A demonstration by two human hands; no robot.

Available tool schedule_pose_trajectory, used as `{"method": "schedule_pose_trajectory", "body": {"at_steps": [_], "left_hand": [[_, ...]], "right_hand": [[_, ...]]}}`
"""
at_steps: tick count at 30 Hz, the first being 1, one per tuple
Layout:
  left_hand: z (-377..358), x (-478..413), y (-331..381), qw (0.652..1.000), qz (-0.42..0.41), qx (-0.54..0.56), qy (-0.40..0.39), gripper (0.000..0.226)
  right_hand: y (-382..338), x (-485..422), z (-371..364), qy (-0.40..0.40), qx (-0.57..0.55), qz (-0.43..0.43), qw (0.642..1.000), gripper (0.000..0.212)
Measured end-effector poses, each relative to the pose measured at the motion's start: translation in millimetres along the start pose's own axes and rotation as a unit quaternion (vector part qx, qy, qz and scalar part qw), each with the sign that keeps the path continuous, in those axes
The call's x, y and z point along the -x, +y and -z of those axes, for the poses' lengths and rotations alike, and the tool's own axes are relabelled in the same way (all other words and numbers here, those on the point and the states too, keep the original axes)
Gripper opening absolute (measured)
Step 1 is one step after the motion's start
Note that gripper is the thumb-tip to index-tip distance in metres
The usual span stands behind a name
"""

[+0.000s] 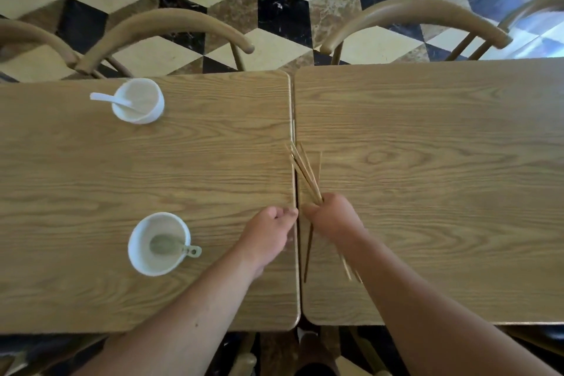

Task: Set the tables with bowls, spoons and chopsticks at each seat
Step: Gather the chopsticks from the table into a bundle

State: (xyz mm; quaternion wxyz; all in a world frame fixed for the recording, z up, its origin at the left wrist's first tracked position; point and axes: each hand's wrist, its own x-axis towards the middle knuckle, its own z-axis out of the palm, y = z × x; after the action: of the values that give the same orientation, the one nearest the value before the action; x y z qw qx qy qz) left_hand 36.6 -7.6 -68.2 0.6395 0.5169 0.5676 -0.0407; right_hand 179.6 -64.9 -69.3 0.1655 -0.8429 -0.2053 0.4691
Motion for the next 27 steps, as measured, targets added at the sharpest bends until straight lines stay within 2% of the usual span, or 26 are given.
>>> {"method": "schedule_pose_trajectory", "body": {"at_steps": [3,5,8,12,16,23,27], "left_hand": [[10,11,5,0.996,0.008,0.083,-0.038,0.047],[22,16,7,0.987,0.000,0.155,-0.034,0.056],[54,26,7,0.983,-0.031,0.178,-0.043,0.048],[103,50,5,0.976,-0.056,0.197,-0.067,0.034],[145,68,-13,0.972,-0.068,0.220,-0.050,0.041],[207,86,-39,0.966,-0.083,0.242,0.039,0.045],[242,95,-53,0.957,-0.093,0.269,0.049,0.044]], "right_hand": [[-21,22,-14,-0.052,-0.127,0.035,0.990,0.031],[-37,40,-25,-0.144,-0.233,0.035,0.961,0.027],[-53,60,-39,-0.261,-0.287,0.025,0.922,0.013],[-79,81,-59,-0.339,-0.308,0.018,0.889,0.028],[-112,105,-91,-0.334,-0.279,0.041,0.900,0.021],[-151,143,-161,-0.308,-0.288,0.039,0.906,0.032],[-167,164,-188,-0.276,-0.287,0.044,0.916,0.038]]}}
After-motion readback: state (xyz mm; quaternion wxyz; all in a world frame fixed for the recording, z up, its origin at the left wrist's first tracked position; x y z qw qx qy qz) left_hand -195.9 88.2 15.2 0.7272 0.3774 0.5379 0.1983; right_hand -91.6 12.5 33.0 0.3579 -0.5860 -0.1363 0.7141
